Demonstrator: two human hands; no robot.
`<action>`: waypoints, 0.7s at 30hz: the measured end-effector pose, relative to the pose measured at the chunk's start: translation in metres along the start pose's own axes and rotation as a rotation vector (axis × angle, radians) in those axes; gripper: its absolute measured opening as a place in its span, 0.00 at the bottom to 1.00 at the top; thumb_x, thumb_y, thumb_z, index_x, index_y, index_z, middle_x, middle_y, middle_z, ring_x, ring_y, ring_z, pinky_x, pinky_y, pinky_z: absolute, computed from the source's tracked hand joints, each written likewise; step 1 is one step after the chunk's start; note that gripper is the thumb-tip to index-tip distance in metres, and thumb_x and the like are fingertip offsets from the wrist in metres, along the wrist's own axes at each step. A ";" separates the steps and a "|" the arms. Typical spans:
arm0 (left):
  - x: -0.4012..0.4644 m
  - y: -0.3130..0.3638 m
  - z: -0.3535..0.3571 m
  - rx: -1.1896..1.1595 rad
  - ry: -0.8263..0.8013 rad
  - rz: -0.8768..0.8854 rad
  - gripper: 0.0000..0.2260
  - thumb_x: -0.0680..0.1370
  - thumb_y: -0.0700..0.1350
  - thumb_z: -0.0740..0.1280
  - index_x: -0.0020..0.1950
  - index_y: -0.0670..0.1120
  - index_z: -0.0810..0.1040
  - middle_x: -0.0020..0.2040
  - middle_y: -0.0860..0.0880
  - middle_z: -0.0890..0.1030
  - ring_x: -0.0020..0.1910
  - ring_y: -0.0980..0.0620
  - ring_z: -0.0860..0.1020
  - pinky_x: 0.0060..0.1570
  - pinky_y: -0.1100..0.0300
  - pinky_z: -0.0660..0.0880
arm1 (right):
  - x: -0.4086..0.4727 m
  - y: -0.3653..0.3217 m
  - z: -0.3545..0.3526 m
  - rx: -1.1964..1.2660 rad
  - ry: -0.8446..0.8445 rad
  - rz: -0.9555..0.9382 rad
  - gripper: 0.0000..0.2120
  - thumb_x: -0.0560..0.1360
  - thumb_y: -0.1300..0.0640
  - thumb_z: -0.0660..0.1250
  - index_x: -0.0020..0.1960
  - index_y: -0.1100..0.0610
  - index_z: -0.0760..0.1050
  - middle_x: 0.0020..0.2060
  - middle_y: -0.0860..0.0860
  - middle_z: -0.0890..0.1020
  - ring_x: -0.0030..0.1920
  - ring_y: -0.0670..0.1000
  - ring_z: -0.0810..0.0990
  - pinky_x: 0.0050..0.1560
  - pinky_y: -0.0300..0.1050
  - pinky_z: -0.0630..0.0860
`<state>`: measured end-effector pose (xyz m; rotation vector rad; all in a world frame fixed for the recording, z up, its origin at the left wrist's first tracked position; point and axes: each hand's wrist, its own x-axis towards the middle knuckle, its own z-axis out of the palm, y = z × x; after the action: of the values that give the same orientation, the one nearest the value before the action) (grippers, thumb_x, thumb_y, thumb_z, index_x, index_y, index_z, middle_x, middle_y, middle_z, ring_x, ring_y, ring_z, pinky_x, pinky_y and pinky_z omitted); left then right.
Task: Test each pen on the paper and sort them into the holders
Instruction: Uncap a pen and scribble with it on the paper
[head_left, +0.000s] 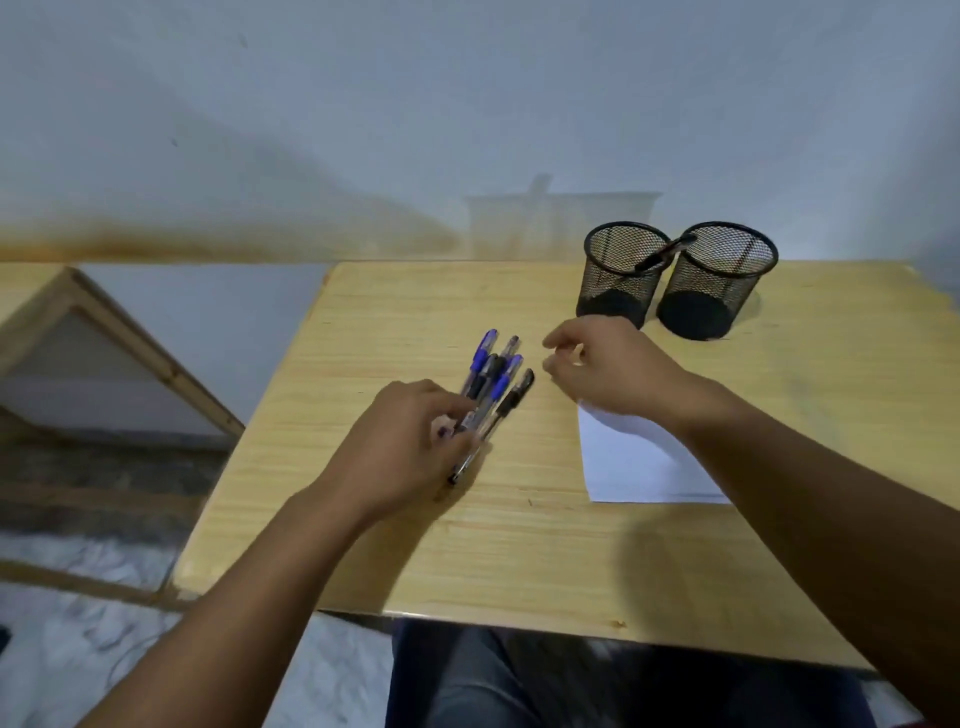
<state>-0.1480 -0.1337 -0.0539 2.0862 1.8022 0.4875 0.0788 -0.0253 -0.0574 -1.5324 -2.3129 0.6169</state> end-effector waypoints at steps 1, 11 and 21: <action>-0.009 -0.005 0.000 0.018 -0.013 -0.006 0.13 0.75 0.54 0.70 0.59 0.58 0.81 0.50 0.57 0.80 0.51 0.55 0.75 0.49 0.56 0.73 | -0.001 -0.002 0.005 0.001 -0.023 0.008 0.17 0.76 0.47 0.65 0.62 0.51 0.78 0.53 0.47 0.83 0.54 0.51 0.79 0.56 0.53 0.77; -0.031 -0.019 0.011 0.156 0.020 0.102 0.11 0.73 0.55 0.72 0.55 0.59 0.84 0.50 0.58 0.77 0.51 0.52 0.71 0.45 0.53 0.74 | 0.001 -0.015 0.034 -0.150 -0.025 0.026 0.12 0.76 0.49 0.61 0.54 0.50 0.80 0.49 0.50 0.78 0.51 0.55 0.77 0.51 0.53 0.76; -0.042 0.015 0.026 -0.281 0.302 0.008 0.11 0.73 0.47 0.75 0.54 0.55 0.85 0.43 0.59 0.84 0.43 0.60 0.79 0.44 0.64 0.75 | -0.031 -0.010 -0.010 0.696 0.177 0.125 0.10 0.75 0.56 0.71 0.56 0.52 0.79 0.36 0.52 0.81 0.36 0.46 0.78 0.41 0.43 0.73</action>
<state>-0.1282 -0.1787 -0.0711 1.9055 1.7577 1.0412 0.0877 -0.0557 -0.0441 -1.3174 -1.6186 1.1183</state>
